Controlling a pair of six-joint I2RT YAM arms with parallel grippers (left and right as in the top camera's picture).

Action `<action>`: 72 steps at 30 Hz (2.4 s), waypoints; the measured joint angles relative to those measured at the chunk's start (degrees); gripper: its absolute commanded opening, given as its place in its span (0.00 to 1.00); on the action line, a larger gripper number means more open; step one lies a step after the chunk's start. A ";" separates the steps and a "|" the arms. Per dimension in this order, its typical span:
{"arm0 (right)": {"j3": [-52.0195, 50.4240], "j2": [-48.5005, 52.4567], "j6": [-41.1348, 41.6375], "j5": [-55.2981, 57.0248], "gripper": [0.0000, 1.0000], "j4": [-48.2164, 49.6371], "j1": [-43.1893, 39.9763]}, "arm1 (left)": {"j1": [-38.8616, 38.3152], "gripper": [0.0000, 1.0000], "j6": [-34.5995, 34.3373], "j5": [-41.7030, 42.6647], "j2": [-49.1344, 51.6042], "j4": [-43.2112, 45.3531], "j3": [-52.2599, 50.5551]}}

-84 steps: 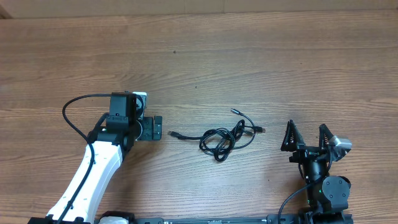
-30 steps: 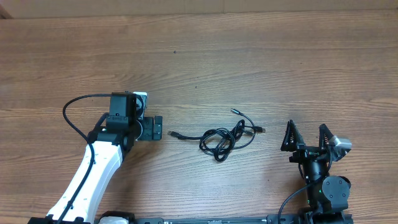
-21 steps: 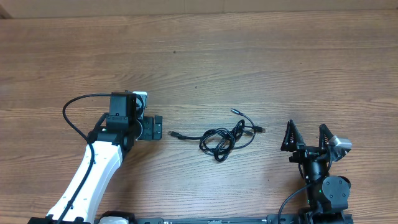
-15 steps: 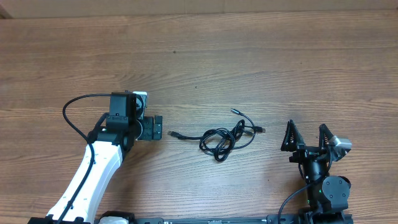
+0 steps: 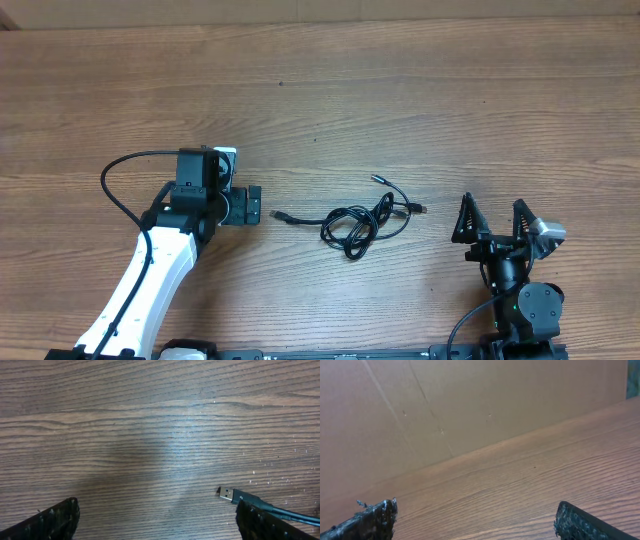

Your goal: Untangle cables

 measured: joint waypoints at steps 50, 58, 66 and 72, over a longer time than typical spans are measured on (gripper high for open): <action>0.00 0.00 0.02 0.00 1.00 0.02 0.00 | 0.00 1.00 -0.13 5.18 0.09 1.07 0.00; 0.00 0.00 0.02 0.00 1.00 0.02 0.00 | 0.00 1.00 -0.17 5.33 0.09 1.09 0.00; 0.00 0.00 0.00 0.00 1.00 0.00 0.00 | 0.00 1.00 -0.17 6.40 0.09 1.29 0.00; 0.00 0.00 0.02 -0.02 1.00 0.02 0.00 | 0.00 1.00 -0.17 6.47 0.09 1.31 0.00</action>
